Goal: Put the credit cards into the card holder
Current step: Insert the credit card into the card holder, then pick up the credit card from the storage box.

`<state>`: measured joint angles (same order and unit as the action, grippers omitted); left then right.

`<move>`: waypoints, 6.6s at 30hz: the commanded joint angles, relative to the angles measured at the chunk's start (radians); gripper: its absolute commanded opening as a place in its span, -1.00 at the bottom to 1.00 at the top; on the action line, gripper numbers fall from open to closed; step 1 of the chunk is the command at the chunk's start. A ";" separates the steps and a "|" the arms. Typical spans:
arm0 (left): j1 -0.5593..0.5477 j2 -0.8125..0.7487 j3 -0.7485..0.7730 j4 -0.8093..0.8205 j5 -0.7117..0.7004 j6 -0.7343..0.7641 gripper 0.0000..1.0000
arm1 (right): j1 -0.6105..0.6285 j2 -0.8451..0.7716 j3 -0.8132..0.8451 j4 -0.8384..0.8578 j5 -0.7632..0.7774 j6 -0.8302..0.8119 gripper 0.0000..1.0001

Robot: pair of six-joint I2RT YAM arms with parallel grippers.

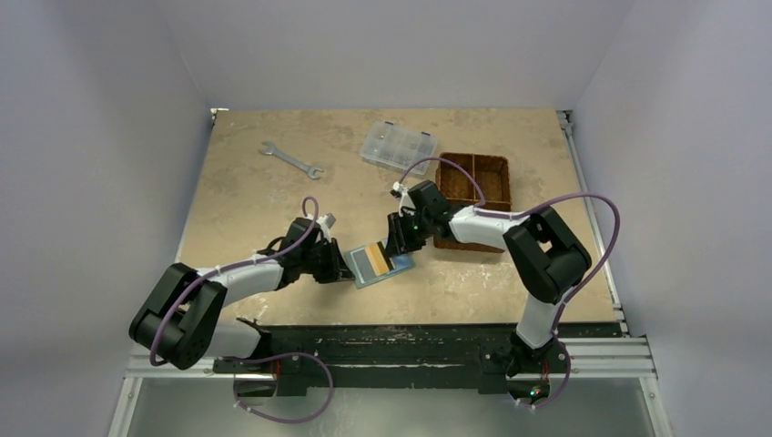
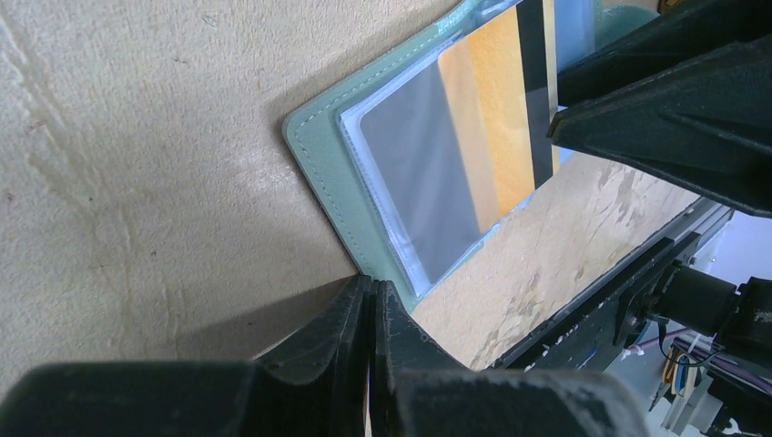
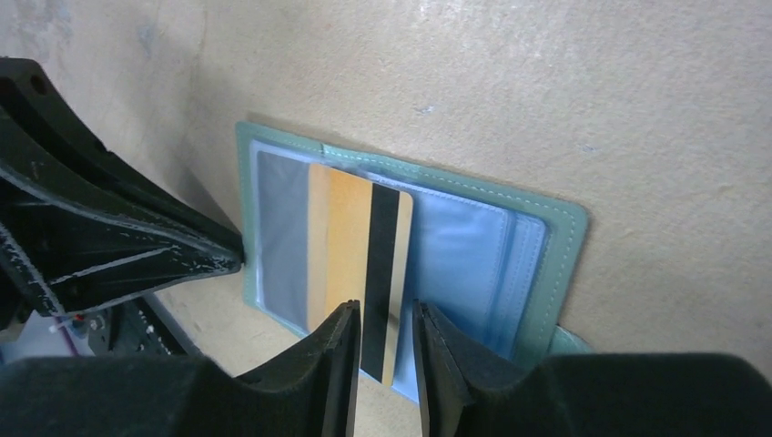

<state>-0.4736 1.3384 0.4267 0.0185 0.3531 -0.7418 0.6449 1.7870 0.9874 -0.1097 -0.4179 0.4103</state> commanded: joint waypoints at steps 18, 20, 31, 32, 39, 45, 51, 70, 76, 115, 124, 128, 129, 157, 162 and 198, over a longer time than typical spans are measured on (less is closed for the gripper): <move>-0.005 0.046 -0.005 0.002 -0.044 0.024 -1.00 | 0.122 0.068 -0.016 0.285 -0.182 0.179 -0.54; -0.005 0.041 -0.004 -0.001 -0.046 0.024 -1.00 | 0.122 0.062 -0.001 0.233 -0.163 0.141 -0.47; -0.003 -0.102 0.066 -0.215 -0.127 0.062 -0.62 | 0.115 -0.241 0.125 -0.159 0.150 -0.033 0.30; -0.003 -0.119 0.082 -0.240 -0.137 0.064 -0.55 | 0.103 -0.279 0.137 -0.196 0.201 -0.043 0.34; -0.002 -0.144 0.198 -0.345 -0.128 0.075 -0.11 | -0.164 -0.485 0.024 -0.236 0.241 -0.083 0.53; 0.003 -0.080 0.338 -0.377 -0.142 0.155 0.23 | -0.322 -0.459 -0.054 -0.234 0.306 -0.112 0.62; 0.013 -0.009 0.503 -0.517 -0.221 0.193 0.39 | -0.383 -0.456 -0.170 -0.084 0.222 -0.030 0.63; 0.013 0.382 1.207 -1.020 -0.173 0.389 0.42 | -0.472 -0.172 -0.006 -0.133 0.191 -0.053 0.56; 0.016 0.454 1.270 -1.054 -0.168 0.426 0.42 | -0.474 -0.185 0.002 -0.186 0.252 -0.033 0.56; 0.033 0.395 1.156 -1.024 -0.130 0.404 0.40 | -0.468 -0.136 -0.077 -0.036 0.143 0.058 0.27; 0.027 0.399 1.115 -0.830 -0.034 0.296 0.34 | -0.457 -0.074 -0.064 0.013 0.052 0.066 0.24; 0.000 0.402 1.032 -0.514 0.006 0.140 0.33 | -0.457 -0.073 -0.065 0.045 -0.035 0.078 0.21; -0.011 0.406 1.006 -0.416 0.008 0.093 0.33 | -0.457 -0.083 -0.063 0.040 -0.036 0.076 0.21; -0.304 0.849 1.335 -0.538 -0.426 -0.058 -0.53 | -0.483 -0.177 0.083 -0.349 0.338 0.042 0.16; -0.305 0.852 1.334 -0.523 -0.378 -0.064 -0.67 | -0.482 -0.158 0.070 -0.321 0.331 0.039 0.18; -0.318 0.855 1.297 -0.421 -0.213 -0.062 -1.00 | -0.472 -0.099 -0.032 0.175 -0.247 0.212 -0.33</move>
<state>-0.7429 2.1788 1.7363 -0.4309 0.0162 -0.7856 0.1410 1.7092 0.9543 -0.0048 -0.5640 0.5945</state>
